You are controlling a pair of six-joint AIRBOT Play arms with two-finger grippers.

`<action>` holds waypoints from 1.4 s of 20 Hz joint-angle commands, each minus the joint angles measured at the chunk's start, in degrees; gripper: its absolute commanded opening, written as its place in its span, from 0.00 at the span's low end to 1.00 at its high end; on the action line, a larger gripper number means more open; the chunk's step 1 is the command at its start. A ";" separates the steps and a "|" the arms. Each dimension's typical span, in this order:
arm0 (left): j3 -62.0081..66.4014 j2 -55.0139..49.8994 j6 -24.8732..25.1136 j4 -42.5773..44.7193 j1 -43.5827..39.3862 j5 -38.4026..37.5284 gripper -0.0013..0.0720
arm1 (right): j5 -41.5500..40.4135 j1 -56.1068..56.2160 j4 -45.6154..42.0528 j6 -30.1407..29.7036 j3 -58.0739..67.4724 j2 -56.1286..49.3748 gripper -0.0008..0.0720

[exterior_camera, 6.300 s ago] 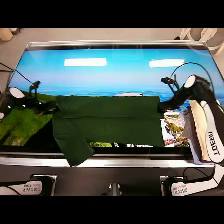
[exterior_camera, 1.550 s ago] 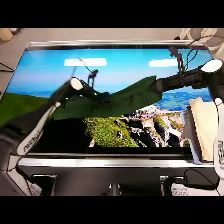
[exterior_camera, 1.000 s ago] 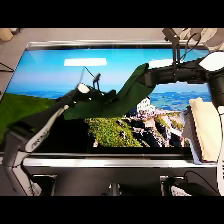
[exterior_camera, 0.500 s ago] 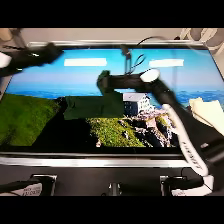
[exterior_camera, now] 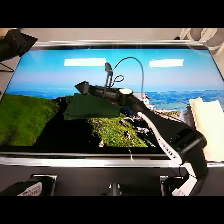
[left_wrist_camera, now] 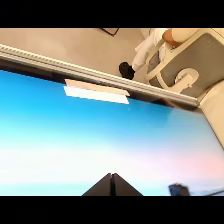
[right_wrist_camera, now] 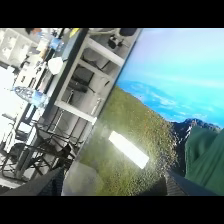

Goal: Fold the shirts.

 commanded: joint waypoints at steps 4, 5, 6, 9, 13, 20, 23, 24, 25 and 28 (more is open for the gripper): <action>-0.11 0.48 0.48 6.10 0.07 -2.10 0.06 | 29.77 -18.56 -48.68 25.24 0.02 6.29 0.93; -0.11 0.46 0.48 7.72 0.00 -2.73 0.06 | 32.83 -21.07 -58.01 29.38 0.02 6.84 0.93; -0.13 0.39 0.48 9.75 0.00 -3.65 0.06 | 34.10 -23.02 -65.99 33.62 -0.02 6.82 0.93; -1.53 0.37 0.42 17.20 0.02 -5.29 0.06 | 30.86 -23.47 -69.42 38.49 -0.33 4.33 0.93; -4.37 0.37 -1.38 28.39 0.02 -10.05 0.06 | 22.01 -18.23 -62.71 40.81 -0.33 -1.36 0.93; -5.53 0.39 -1.33 30.16 0.00 -12.20 0.06 | 13.77 -12.52 -61.88 45.75 -0.33 -3.82 0.84; -5.53 0.39 -1.31 30.16 0.00 -12.20 0.06 | 13.97 -12.15 -59.69 44.83 -0.33 -4.87 0.40; -5.53 0.39 -1.31 30.18 0.00 -12.20 0.06 | 13.94 -12.17 -58.88 43.50 -0.33 -4.66 0.06; -5.53 0.39 -1.31 30.18 0.00 -12.20 0.06 | 13.81 -12.55 -57.86 40.22 -0.31 -3.96 0.04; -5.53 0.39 -1.31 30.16 0.00 -12.20 0.06 | 17.27 -15.67 -57.07 31.74 -0.33 1.40 0.04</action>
